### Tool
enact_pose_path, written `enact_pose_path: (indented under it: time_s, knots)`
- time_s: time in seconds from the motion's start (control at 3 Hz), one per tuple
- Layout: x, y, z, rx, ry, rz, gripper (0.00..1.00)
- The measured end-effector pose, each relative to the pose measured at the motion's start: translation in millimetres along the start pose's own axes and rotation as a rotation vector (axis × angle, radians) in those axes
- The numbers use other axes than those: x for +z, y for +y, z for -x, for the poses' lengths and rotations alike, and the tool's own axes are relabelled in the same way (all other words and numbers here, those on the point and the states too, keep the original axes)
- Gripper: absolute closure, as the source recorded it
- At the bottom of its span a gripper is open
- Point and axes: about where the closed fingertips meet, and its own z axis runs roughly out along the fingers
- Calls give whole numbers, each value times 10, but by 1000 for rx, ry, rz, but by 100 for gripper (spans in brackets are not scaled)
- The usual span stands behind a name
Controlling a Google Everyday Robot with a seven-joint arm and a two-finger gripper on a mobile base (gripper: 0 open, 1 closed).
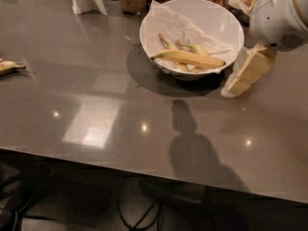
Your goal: Pick banana from white bowl
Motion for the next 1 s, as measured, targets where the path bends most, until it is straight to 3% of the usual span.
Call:
enact_pose_path:
  time_s: [0.33,0.67,1.0]
  knots:
    - [260,-409,299,-60,-77,-100,0]
    - [309,-457,255,-64,-68,-112,0]
    - [602,-634,155,-53,-57,-126,0]
